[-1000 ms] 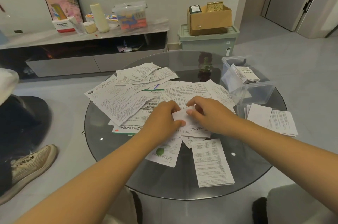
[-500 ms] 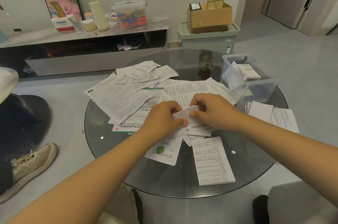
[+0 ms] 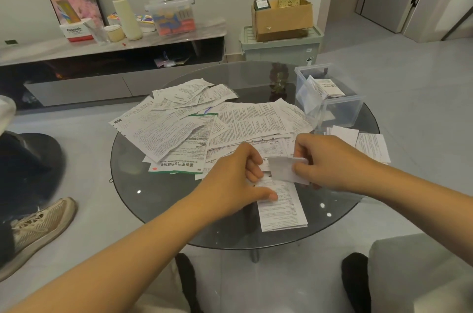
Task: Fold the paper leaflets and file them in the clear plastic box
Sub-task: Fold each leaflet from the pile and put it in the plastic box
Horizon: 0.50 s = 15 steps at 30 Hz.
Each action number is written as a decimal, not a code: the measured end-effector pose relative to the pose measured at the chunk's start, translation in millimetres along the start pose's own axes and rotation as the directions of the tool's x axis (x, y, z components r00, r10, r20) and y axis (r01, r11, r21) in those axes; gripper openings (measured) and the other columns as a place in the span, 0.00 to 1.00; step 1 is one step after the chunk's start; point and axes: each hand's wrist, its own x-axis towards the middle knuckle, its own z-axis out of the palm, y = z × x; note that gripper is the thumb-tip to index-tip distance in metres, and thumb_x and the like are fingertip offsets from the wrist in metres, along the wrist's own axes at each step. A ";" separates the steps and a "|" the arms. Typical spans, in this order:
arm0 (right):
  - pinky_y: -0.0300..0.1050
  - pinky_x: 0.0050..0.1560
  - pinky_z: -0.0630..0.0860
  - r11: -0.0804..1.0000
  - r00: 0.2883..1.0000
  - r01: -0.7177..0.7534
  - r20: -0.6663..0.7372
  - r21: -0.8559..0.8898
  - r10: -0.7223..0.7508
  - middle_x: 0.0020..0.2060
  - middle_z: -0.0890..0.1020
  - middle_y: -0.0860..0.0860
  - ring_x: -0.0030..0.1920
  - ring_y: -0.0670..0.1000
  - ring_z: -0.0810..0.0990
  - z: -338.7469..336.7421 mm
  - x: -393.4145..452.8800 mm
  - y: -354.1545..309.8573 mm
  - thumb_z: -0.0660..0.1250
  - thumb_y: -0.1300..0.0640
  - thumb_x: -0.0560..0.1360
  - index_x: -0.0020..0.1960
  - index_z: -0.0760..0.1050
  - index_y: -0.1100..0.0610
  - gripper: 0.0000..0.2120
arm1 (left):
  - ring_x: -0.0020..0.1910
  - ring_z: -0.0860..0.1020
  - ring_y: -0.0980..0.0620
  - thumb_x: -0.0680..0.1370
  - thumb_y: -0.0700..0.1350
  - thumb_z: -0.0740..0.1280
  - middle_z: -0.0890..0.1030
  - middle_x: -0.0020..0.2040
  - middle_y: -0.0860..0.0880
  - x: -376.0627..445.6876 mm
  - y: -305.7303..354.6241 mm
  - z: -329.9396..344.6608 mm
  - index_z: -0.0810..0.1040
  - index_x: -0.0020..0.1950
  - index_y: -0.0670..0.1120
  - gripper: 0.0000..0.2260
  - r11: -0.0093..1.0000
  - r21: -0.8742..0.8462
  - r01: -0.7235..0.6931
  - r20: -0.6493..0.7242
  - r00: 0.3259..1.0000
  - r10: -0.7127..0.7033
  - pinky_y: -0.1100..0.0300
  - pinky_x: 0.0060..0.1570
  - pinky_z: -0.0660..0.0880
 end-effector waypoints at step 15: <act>0.38 0.34 0.75 1.000 1.000 0.004 -0.014 0.004 -0.004 0.39 0.82 0.48 0.30 0.42 0.77 8.5 -13.6 5.7 0.64 0.57 0.75 0.44 0.71 0.53 0.02 | 0.60 0.69 0.60 0.70 0.58 0.72 0.73 0.60 0.58 -13.0 3.4 -9.5 0.79 0.58 0.55 0.19 0.914 0.344 -0.217 0.346 0.934 0.091 0.64 0.60 0.67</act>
